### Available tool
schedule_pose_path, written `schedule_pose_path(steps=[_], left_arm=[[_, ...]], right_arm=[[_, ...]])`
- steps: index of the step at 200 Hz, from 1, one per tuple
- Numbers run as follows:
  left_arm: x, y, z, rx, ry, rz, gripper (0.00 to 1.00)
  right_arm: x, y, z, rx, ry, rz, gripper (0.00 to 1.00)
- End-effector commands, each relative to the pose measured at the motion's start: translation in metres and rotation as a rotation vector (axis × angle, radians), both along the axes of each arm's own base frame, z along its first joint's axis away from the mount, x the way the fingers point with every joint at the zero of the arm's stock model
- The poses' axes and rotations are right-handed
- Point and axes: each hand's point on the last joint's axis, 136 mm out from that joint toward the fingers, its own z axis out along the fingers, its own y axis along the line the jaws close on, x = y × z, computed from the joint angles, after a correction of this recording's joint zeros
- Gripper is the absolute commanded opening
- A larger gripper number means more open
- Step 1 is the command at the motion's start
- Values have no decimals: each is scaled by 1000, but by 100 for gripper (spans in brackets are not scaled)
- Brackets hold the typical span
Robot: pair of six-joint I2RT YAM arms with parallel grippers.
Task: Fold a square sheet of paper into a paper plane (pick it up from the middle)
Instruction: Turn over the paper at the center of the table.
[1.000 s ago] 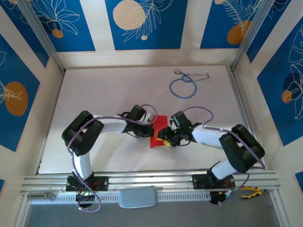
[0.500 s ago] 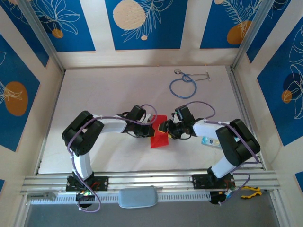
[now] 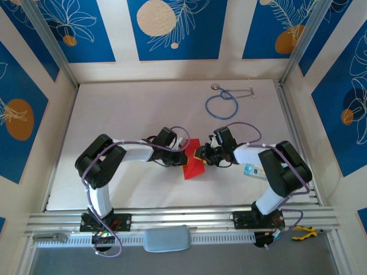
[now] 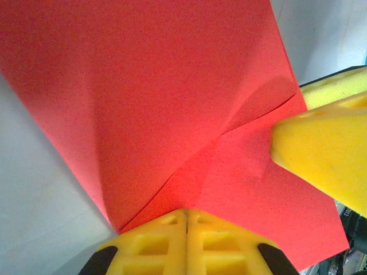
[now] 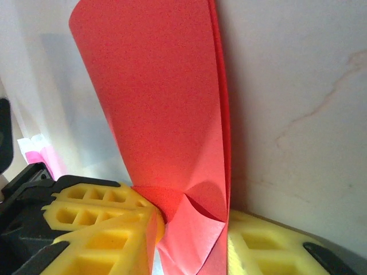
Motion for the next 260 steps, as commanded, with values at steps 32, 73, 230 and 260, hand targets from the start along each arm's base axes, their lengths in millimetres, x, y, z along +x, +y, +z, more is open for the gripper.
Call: schedule_pose_path(steps=[32, 73, 230, 260], left_arm=[[4, -2, 14, -30, -3, 9, 8], [10, -3, 37, -61, -53, 27, 15], [24, 158, 113, 122, -453, 526, 44], [16, 189, 116, 158, -466, 635, 47]], right_arm=[[-4, -2, -10, 33, 4, 25, 22], [-2, -4, -4, 54, -27, 28, 11], [17, -69, 80, -880, -261, 180, 4], [23, -63, 83, -1118, -288, 244, 4]])
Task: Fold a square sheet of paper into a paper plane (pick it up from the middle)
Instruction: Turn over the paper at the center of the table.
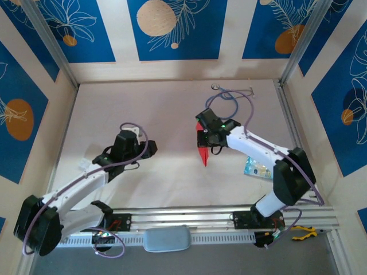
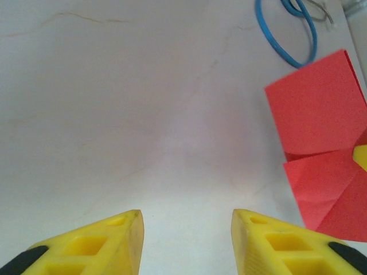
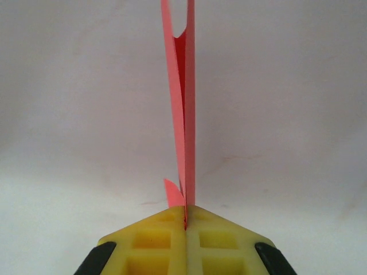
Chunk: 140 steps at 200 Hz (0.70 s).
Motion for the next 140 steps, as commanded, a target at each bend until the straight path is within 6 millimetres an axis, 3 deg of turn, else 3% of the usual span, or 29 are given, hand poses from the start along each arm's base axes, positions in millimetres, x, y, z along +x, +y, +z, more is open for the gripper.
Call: schedule_pose_path(steps=[1, 59, 104, 140], left_arm=[[-6, 32, -4, 39, 7, 126, 47], [-27, 72, 8, 98, -35, 243, 54], [-34, 78, 4, 103, -16, 261, 55], [-34, 78, 4, 98, -15, 262, 55]], right_arm=[[-10, -31, -6, -353, 9, 10, 4], [-13, 39, -34, -464, 44, 154, 8], [-25, 94, -49, -401, 79, 251, 10], [-30, 118, -53, -356, 102, 289, 11]])
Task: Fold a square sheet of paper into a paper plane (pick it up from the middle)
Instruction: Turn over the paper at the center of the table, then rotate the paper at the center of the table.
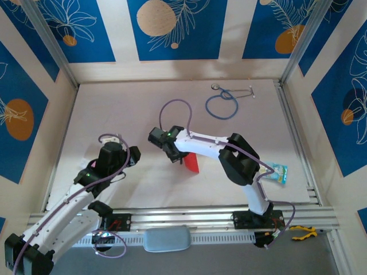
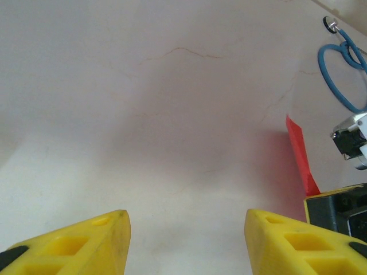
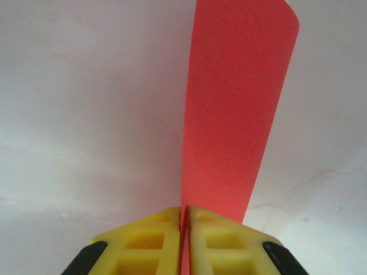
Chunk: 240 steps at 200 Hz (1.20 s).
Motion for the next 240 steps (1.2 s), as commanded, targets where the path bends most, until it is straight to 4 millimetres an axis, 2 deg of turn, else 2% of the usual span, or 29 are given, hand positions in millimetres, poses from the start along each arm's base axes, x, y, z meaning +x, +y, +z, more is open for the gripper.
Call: schedule_pose_path(steps=[1, 31, 43, 65, 79, 95, 108, 133, 158, 188, 240], left_arm=[[-2, 9, -6, 10, 20, 38, 55], [0, 6, -3, 0, 13, 33, 55], [0, 5, -3, 2, 14, 24, 56], [2, -2, -3, -8, 12, -12, 58], [3, -10, -3, -20, 17, -52, 59], [4, -21, -7, -44, 37, -100, 62], [6, -34, -11, -76, 52, -155, 62], [9, -61, -19, -148, 110, -252, 61], [14, -79, -29, -197, 181, -295, 59], [21, -98, -34, -237, 229, -357, 57], [28, -107, -43, -251, 264, -376, 57]], right_arm=[[-7, 14, 2, 28, 41, 19, 11], [-17, 31, -4, 123, 125, 39, 19], [-22, 39, -1, 211, 161, 34, 32], [-27, 57, 24, 444, 193, 55, 50], [-27, 63, 45, 619, 204, 62, 54], [-23, 54, 56, 774, 220, 9, 54], [-14, 35, 55, 878, 236, -67, 49], [2, -3, 48, 1053, 256, -187, 27], [14, -25, 41, 1179, 309, -247, 13], [29, -32, 27, 1191, 348, -269, 9], [59, -21, 6, 1220, 417, -296, 6]])
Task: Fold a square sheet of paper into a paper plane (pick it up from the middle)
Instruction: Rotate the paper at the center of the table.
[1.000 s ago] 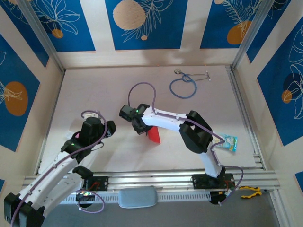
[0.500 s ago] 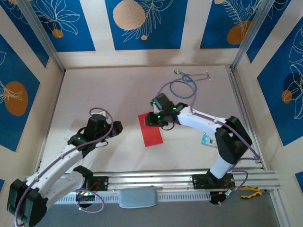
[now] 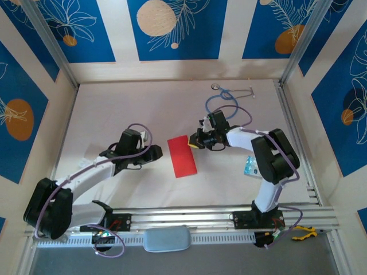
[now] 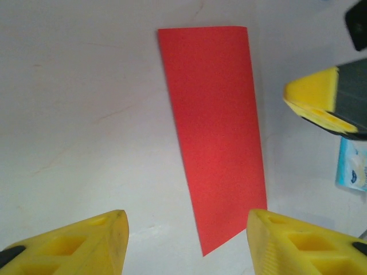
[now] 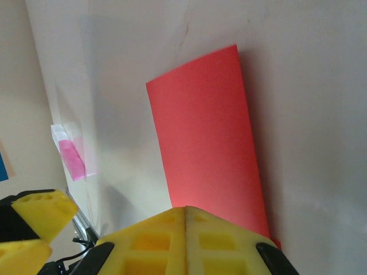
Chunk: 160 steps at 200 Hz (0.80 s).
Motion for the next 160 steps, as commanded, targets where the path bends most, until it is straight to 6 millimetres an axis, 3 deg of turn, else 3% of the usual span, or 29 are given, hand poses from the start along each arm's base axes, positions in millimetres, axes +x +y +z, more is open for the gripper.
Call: schedule_pose_path(steps=[1, 37, 59, 102, 126, 160], left_arm=[[8, -9, 12, -48, -14, -22, 57], [8, -11, 4, -45, 13, -26, 57], [8, -13, 0, -51, 26, -34, 57], [10, -24, -4, -91, 56, -62, 55], [12, -32, -5, -123, 73, -79, 54], [11, -39, -12, -154, 115, -90, 51]], right_arm=[[12, 14, 6, 76, 16, 35, 6], [23, 15, -25, 39, 90, 8, 6], [21, 6, -50, -20, 147, -38, 5], [11, -14, -79, -133, 233, -156, 5], [9, -16, -71, -162, 189, -190, 6], [17, -2, -14, -72, 4, -131, 12]])
